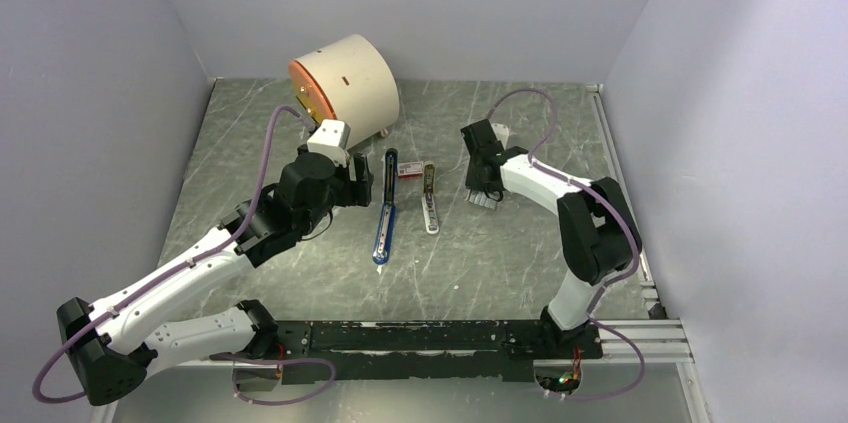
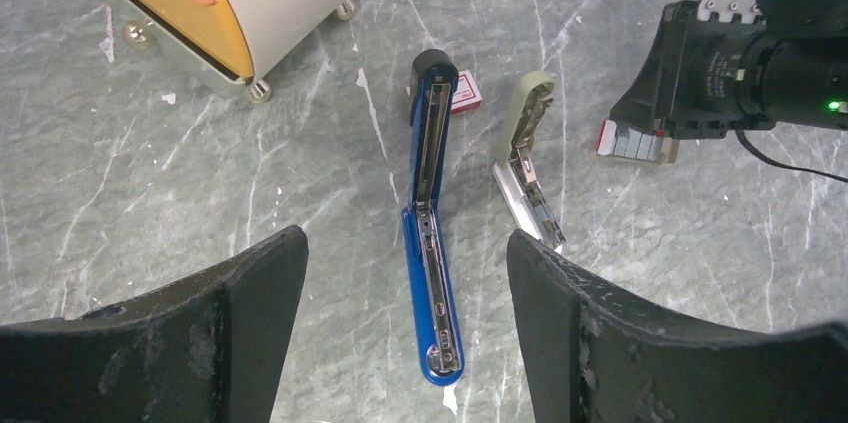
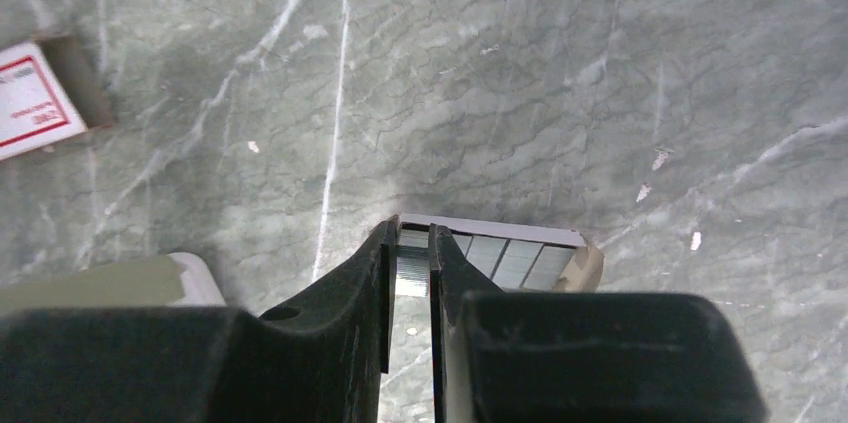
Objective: Load the staples into the stapler
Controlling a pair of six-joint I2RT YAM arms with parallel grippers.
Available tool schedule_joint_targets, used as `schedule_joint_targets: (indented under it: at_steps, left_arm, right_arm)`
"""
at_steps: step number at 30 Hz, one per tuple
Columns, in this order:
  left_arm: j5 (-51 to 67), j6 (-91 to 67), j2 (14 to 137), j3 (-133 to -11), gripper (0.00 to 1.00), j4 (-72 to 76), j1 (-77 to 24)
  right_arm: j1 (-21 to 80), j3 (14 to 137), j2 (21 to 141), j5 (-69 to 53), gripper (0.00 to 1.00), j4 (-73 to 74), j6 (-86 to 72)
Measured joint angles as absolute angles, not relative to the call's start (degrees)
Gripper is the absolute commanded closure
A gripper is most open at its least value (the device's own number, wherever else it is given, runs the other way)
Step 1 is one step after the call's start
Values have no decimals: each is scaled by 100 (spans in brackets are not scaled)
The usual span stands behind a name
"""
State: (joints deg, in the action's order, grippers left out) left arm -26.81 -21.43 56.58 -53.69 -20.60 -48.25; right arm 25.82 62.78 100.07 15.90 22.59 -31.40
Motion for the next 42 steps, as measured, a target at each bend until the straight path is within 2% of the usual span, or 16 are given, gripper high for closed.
schedule_joint_targets:
  at_steps: [11,25,37,42]
  left_arm:
    - [-2681,-2145,5658,-5369,22,-2060,-4825]
    - [-2679,-2145,5634,-5369,22,-2060,-4825]
    - [-2679,-2145,5634,-5369,22,-2060,-4825]
    - [-2681,-2145,5634,-5369,22,-2060,-4825]
  right_arm:
    - [2582,5972,9389,1586,81,2353,-3142]
    - [2582,5824,9795,1498,79,2294,-3061]
    - [2582,5826,9915,1426,65,2263,-2884]
    - [2591,5826,9915,1391,64,2279,-2821]
